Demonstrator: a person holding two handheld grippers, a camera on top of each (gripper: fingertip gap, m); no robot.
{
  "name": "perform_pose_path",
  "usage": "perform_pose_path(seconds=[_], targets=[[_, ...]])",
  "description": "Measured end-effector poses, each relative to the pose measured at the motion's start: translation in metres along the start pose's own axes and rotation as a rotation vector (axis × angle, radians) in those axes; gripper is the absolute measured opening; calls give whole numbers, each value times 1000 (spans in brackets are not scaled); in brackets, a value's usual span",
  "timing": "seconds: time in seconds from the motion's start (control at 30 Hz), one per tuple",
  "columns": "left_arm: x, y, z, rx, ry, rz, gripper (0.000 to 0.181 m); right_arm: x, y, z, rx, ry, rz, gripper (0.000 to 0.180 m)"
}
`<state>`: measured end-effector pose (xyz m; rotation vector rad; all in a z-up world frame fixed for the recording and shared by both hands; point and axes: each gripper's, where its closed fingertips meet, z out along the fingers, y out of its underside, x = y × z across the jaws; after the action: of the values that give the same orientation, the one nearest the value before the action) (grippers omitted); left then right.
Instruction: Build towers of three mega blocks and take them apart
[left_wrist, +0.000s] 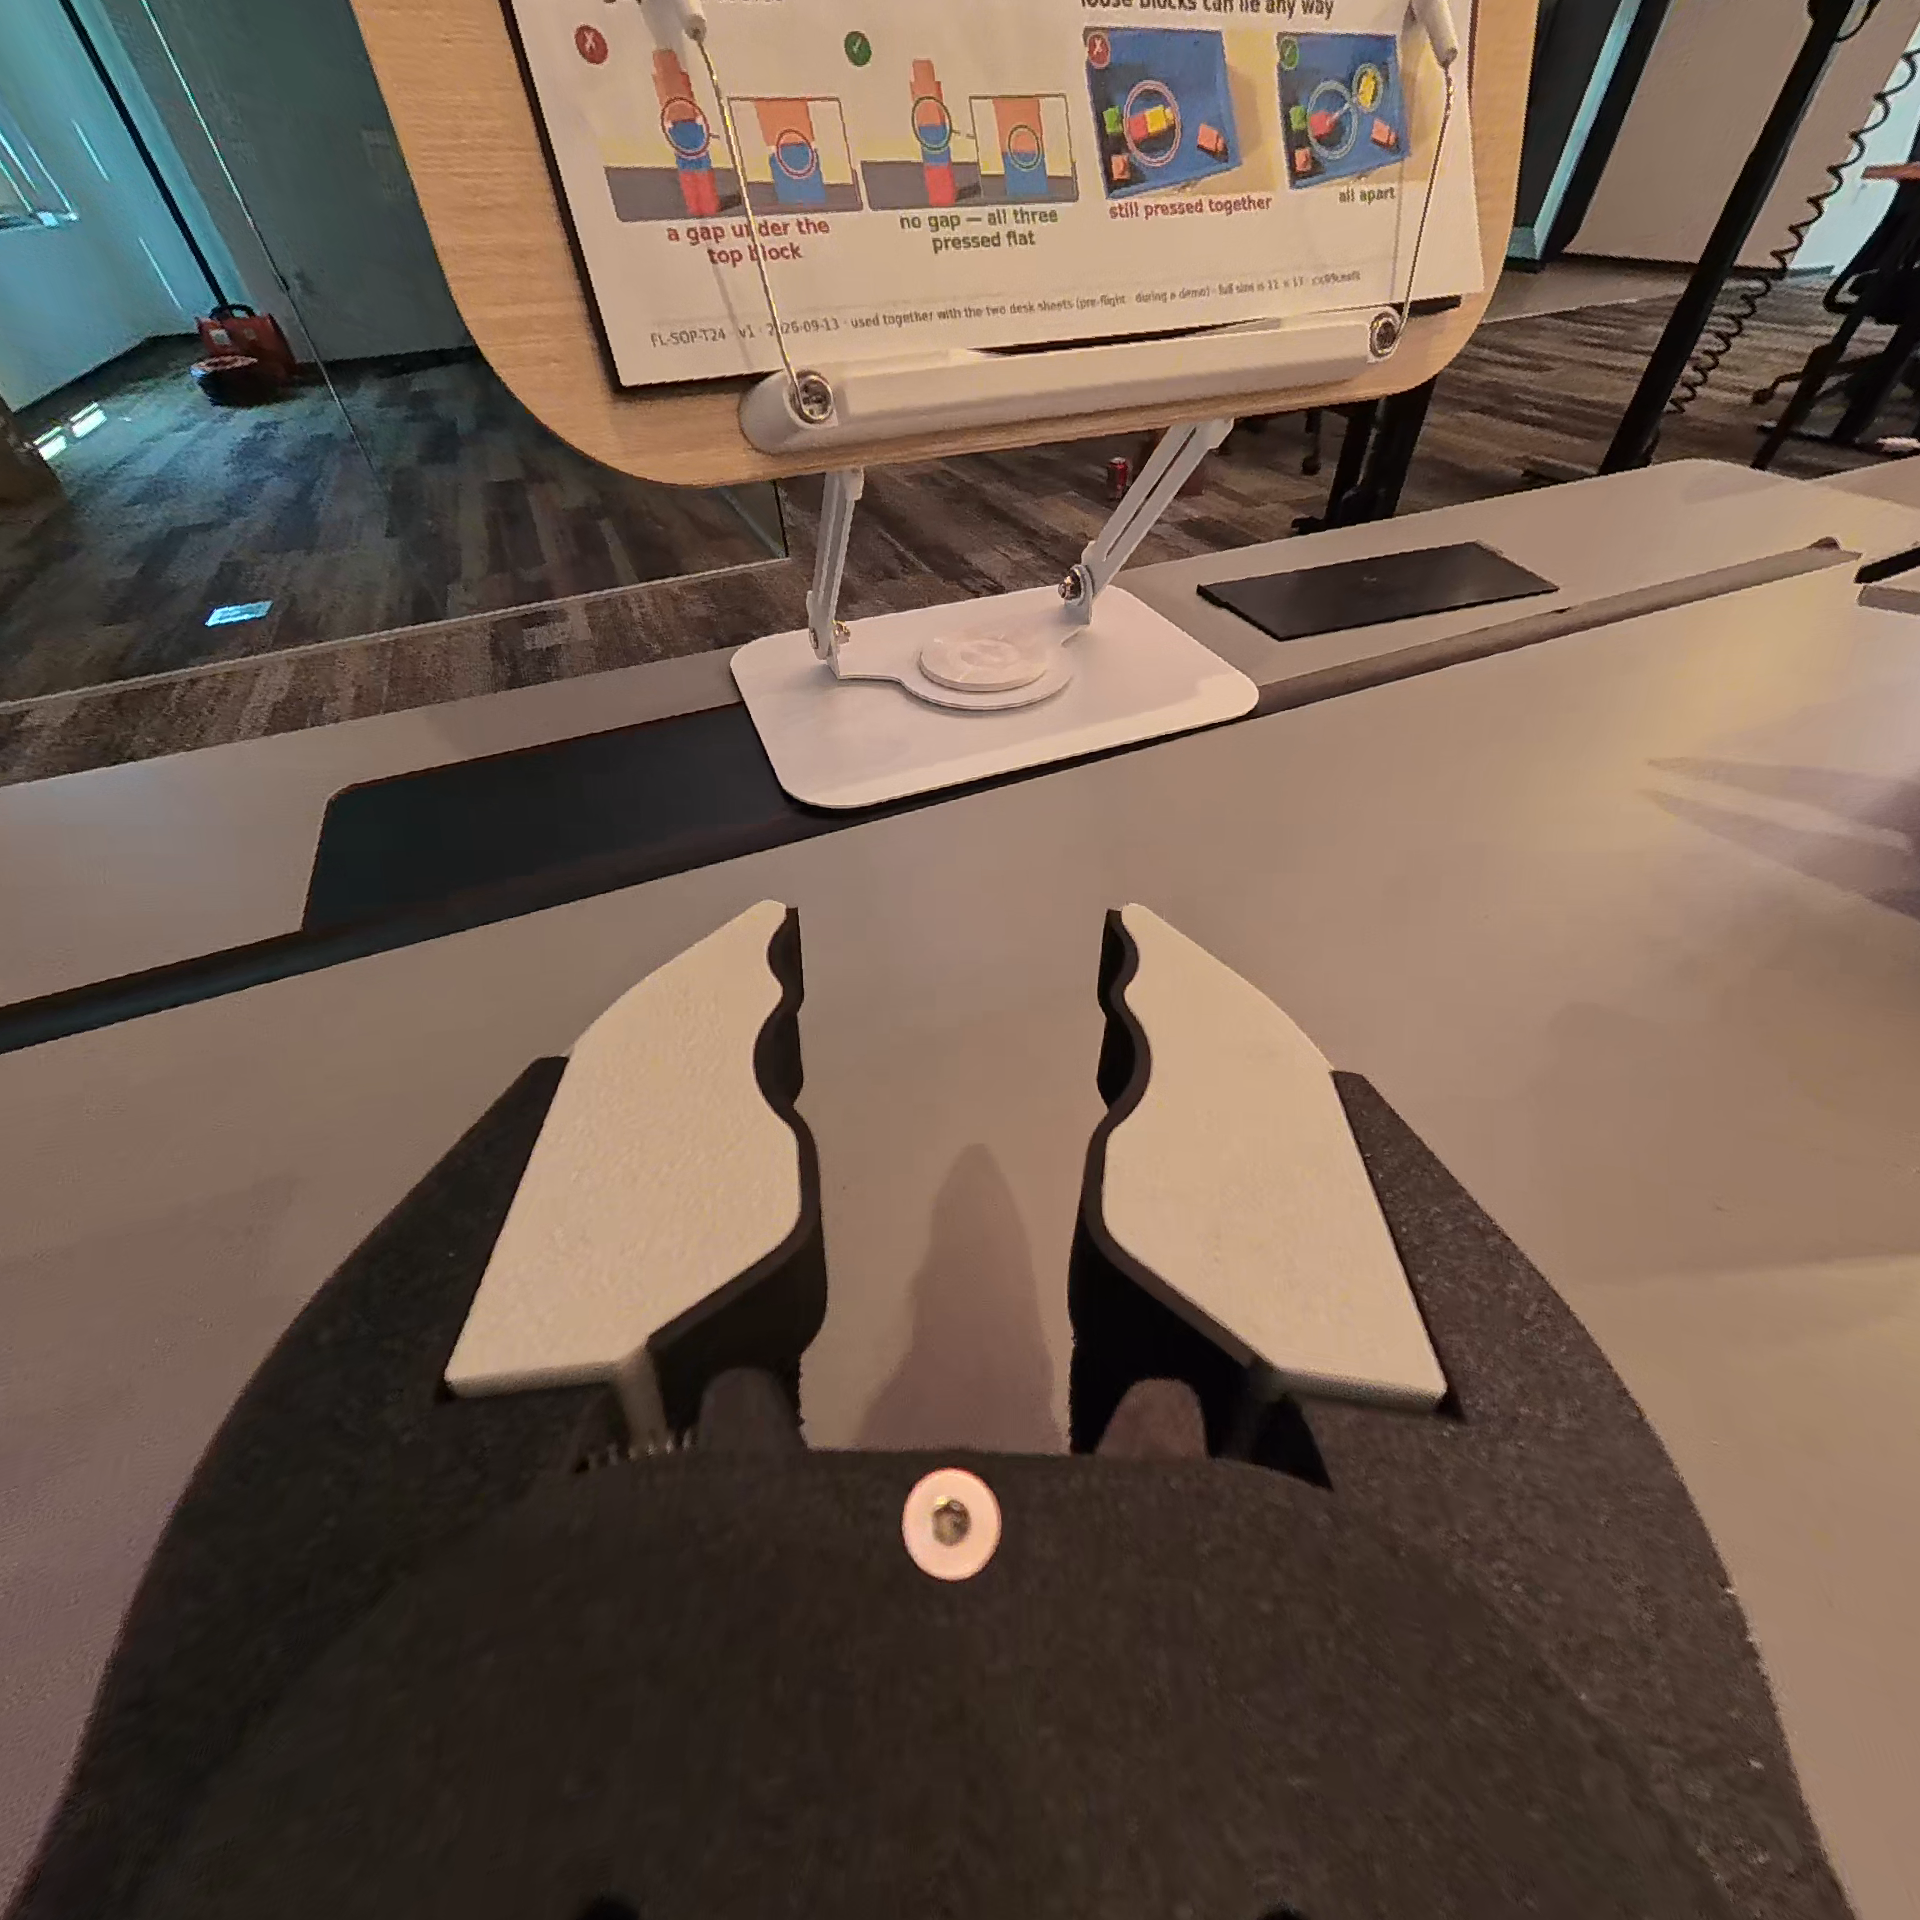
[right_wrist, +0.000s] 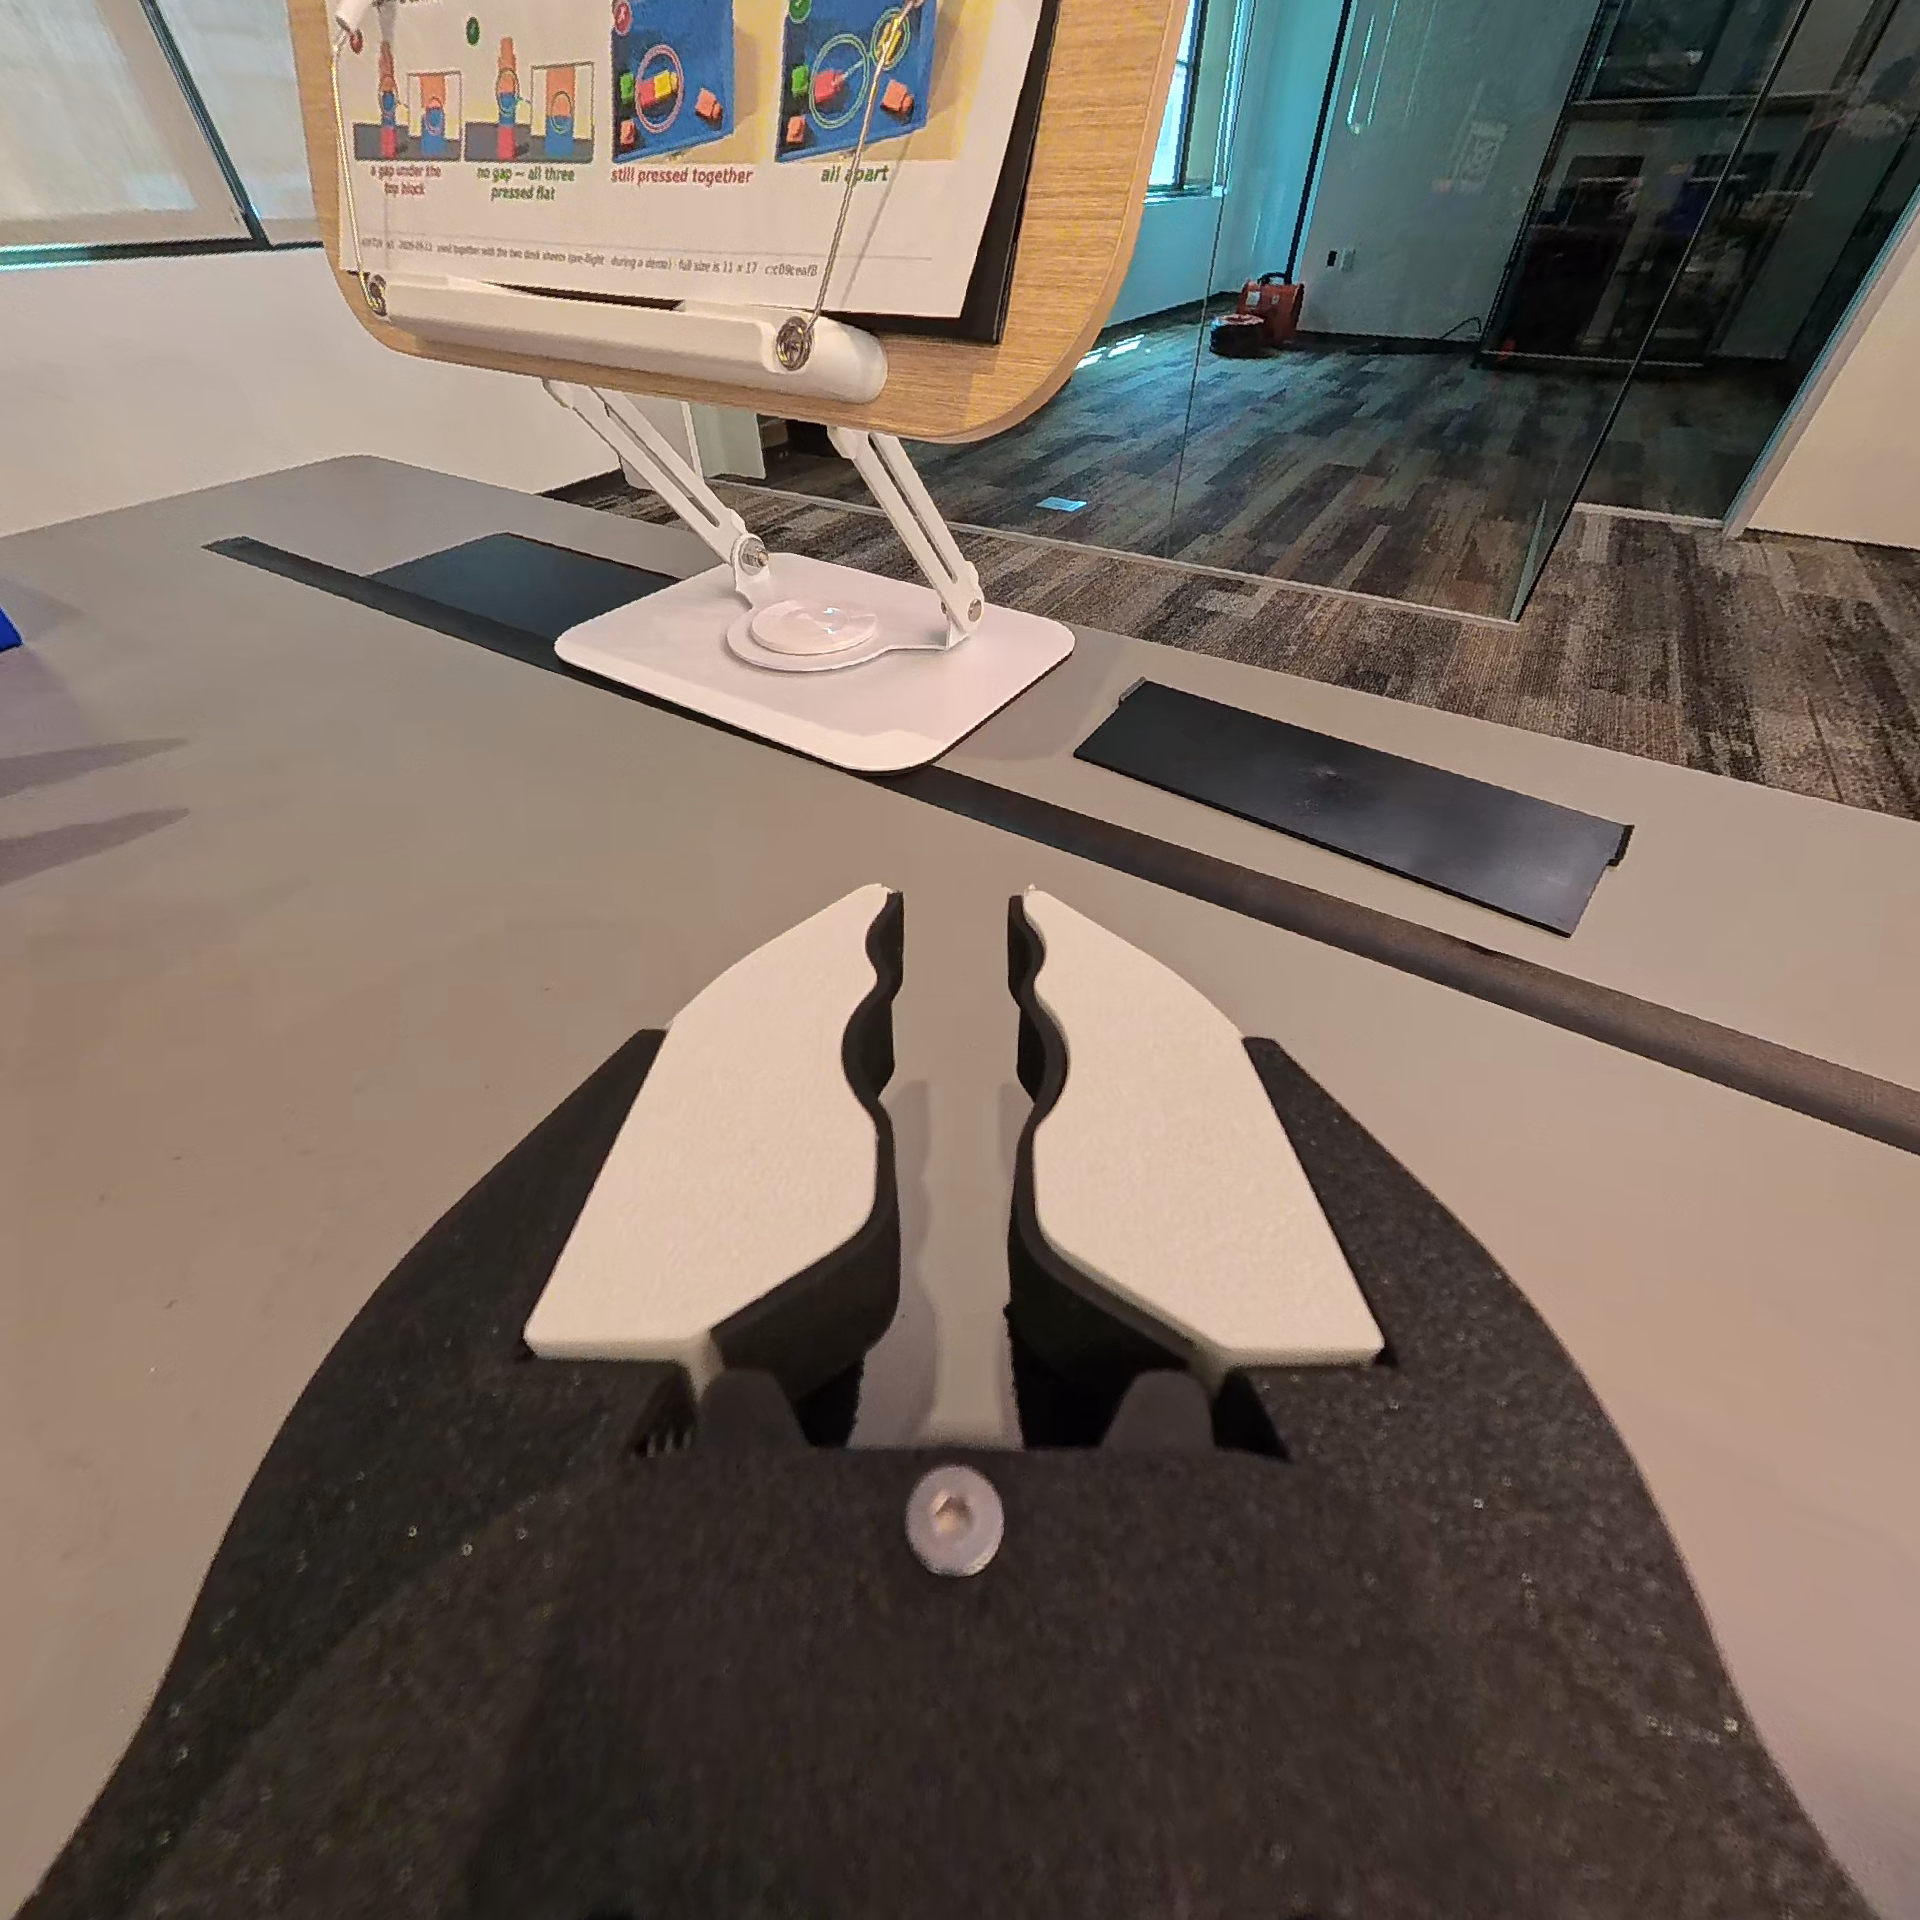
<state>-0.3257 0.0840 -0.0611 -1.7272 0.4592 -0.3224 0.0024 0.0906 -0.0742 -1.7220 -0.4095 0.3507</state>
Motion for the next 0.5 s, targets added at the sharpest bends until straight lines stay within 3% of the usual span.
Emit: perform_pose_path(seconds=[0.5], targets=[[-3, 3, 0, -10, -3, -24, 53, 2, -3, -2, 18, -2, 31, 18]])
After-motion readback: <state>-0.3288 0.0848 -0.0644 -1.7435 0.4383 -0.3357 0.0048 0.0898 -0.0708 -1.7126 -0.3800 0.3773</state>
